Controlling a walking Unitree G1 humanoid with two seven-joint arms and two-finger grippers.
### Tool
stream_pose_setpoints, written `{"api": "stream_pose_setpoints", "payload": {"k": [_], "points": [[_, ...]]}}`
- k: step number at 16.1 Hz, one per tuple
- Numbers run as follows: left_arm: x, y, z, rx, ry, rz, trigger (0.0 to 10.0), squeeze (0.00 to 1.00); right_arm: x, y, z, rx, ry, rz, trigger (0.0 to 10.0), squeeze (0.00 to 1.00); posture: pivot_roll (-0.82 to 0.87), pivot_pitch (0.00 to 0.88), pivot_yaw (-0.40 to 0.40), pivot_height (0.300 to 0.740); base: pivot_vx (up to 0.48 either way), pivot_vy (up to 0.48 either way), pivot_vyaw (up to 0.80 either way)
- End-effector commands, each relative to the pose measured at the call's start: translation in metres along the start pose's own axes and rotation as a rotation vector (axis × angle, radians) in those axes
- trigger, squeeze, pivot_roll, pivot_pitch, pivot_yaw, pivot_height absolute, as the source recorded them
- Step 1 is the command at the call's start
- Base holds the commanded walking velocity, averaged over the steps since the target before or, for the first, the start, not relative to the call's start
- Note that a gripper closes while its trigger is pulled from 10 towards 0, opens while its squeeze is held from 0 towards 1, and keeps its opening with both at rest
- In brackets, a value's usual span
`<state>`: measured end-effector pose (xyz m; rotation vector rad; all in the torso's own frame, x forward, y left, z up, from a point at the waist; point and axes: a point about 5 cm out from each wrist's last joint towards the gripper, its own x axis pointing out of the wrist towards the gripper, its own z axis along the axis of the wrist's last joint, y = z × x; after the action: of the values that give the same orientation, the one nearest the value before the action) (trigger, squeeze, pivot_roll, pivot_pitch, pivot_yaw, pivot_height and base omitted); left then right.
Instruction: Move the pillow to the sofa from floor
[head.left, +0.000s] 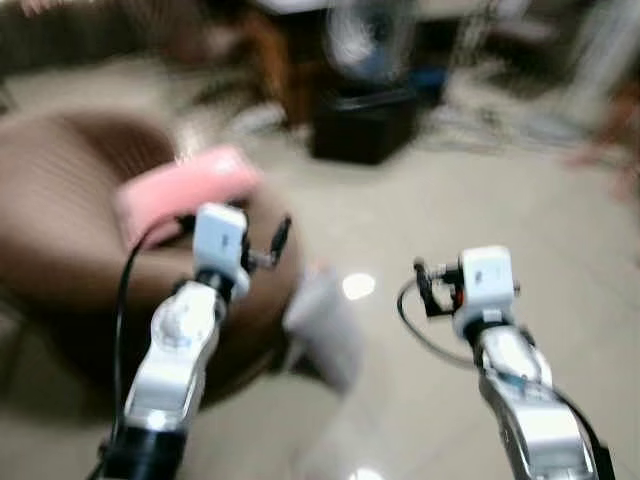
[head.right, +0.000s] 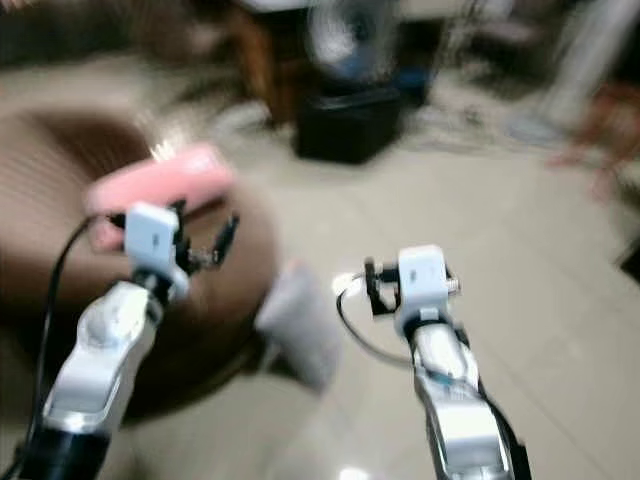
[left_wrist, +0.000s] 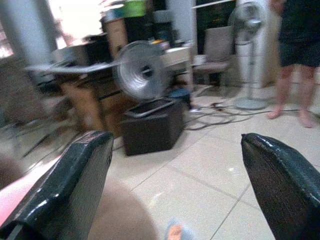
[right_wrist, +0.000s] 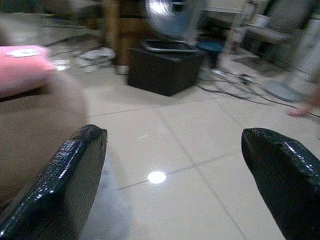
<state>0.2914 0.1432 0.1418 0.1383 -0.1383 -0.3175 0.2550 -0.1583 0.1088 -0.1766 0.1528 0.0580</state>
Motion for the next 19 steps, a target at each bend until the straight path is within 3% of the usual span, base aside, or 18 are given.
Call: {"api": "stream_pose_setpoints", "payload": {"k": [1, 16, 19], "points": [[0.0025, -0.0042, -0.001, 0.009, 0.005, -0.021, 10.0, 0.0, -0.0004, -0.0068, 0.0001, -0.014, -0.005, -0.018, 10.0, 0.0, -0.05, 0.0, 0.015, 0.74, 0.465, 0.0, -0.8], [0.0044, -0.0018, -0.0027, 0.028, 0.024, -0.012, 10.0, 0.0, -0.0002, -0.0057, -0.0014, -0.038, -0.006, 0.004, 10.0, 0.0, -0.04, 0.009, 0.021, 0.74, 0.466, 0.0, 0.0], [0.0044, -0.0012, -0.0056, 0.025, 0.046, -0.007, 10.0, 0.0, -0.0005, -0.005, -0.0043, -0.027, 0.014, 0.013, 10.0, 0.0, -0.04, 0.01, 0.024, 0.725, 0.115, 0.0, 0.0]]}}
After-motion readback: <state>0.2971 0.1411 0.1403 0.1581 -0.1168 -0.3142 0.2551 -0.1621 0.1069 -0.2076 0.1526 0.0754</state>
